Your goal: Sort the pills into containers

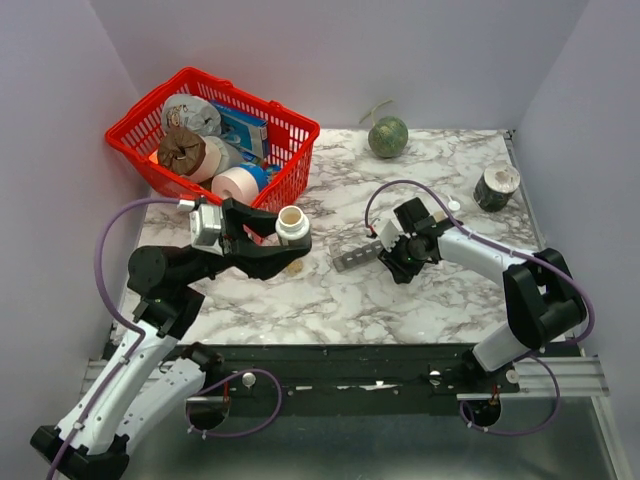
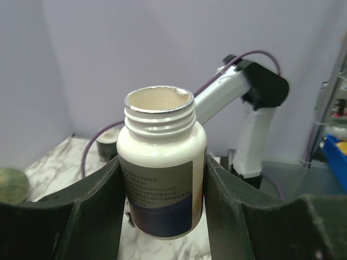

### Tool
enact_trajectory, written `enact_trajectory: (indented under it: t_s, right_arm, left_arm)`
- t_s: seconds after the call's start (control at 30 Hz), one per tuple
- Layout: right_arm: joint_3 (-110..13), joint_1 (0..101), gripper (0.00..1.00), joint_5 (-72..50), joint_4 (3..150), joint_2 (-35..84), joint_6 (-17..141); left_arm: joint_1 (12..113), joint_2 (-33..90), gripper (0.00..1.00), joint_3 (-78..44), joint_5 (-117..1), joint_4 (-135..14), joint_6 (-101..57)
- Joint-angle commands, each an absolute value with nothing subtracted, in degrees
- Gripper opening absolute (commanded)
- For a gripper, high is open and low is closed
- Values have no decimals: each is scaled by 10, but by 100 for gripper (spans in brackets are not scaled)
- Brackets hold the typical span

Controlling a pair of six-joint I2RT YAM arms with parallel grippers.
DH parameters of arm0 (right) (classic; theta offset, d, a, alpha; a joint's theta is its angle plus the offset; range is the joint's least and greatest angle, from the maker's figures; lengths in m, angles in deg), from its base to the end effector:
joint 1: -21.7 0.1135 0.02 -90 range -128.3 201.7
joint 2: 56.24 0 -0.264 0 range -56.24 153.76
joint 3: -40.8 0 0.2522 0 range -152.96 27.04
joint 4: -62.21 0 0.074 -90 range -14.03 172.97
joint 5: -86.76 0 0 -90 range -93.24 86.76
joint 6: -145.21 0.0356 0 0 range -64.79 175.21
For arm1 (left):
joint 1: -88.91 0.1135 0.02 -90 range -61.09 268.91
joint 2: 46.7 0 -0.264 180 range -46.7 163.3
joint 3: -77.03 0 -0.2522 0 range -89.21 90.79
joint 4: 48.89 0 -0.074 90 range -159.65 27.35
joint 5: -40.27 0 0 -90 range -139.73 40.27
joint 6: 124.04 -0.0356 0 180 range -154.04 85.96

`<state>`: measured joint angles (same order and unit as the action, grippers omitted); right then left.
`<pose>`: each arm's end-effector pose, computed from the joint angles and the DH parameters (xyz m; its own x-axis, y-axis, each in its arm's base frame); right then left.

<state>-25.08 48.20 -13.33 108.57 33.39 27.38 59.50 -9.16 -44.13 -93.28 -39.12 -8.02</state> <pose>0.2534 0.1333 0.1734 -0.5142 -0.7700 -0.3778 -0.8285 0.5598 -0.0131 0.1022 -0.0858 0.4175 0.0224 -0.3776 -0.9257 0.9790 0.1958 -0.0562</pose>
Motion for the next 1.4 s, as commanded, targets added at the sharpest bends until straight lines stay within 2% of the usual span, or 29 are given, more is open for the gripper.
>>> enact_trajectory:
  t_s: [0.0, 0.1, 0.17, 0.2, 0.33, 0.5, 0.67, 0.87, 0.93, 0.97, 1.13, 1.23, 1.37]
  right_arm:
    - [-260, 475, 32, -119, 1073, 334, 281]
    - [-260, 472, 33, -112, 1068, 336, 281]
    - [-265, 472, 33, -107, 1069, 342, 282]
    - [-265, 470, 33, -105, 1068, 342, 282]
    - [-264, 458, 33, -98, 1067, 352, 284]
    - [-252, 450, 42, -103, 1068, 356, 280]
    - [-247, 448, 51, -104, 1072, 357, 277]
    - [-247, 448, 67, -125, 1083, 342, 270]
    - [-250, 448, 85, -149, 1095, 317, 265]
    - [-253, 448, 100, -161, 1101, 305, 255]
    - [-284, 448, 100, -292, 1174, 209, 194]
    - [-305, 447, 100, -319, 1175, 144, 178]
    - [-323, 439, 100, -325, 1117, 94, 236]
  left_arm:
    - [625, -97, 0, -385, -973, -469, -125]
    - [619, -112, 0, -400, -1002, -490, -136]
    - [620, -114, 0, -396, -955, -613, -260]
    - [619, -106, 0, -405, -962, -647, -260]
    - [614, -110, 0, -459, -953, -605, -252]
    - [610, -97, 0, -496, -932, -626, -287]
    - [575, -85, 0, -512, -854, -679, -321]
    - [485, -65, 0, -529, -758, -715, -338]
    - [466, -46, 0, -534, -724, -728, -352]
    - [455, -38, 0, -535, -718, -734, -354]
    - [450, 24, 0, -533, -690, -766, -366]
    - [450, 74, 0, -525, -677, -780, -364]
    - [449, 126, 0, -522, -670, -767, -382]
